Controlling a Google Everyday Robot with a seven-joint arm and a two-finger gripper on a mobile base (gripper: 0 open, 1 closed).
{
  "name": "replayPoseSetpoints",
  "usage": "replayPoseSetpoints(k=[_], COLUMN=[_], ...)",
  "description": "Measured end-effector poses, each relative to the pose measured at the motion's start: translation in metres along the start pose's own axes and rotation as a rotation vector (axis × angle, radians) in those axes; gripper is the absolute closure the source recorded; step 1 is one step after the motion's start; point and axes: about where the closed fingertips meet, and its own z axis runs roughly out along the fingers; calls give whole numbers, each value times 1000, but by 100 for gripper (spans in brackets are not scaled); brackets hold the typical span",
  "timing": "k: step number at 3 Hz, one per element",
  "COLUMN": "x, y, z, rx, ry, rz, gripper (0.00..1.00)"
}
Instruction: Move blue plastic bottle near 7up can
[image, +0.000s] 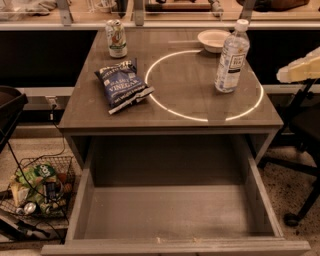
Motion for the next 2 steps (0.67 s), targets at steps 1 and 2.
replayPoseSetpoints(k=[1, 2], x=[7, 6], y=[-9, -11], z=[-7, -9], rx=[48, 56], ry=[-76, -86], rz=[35, 38], gripper=[0, 0])
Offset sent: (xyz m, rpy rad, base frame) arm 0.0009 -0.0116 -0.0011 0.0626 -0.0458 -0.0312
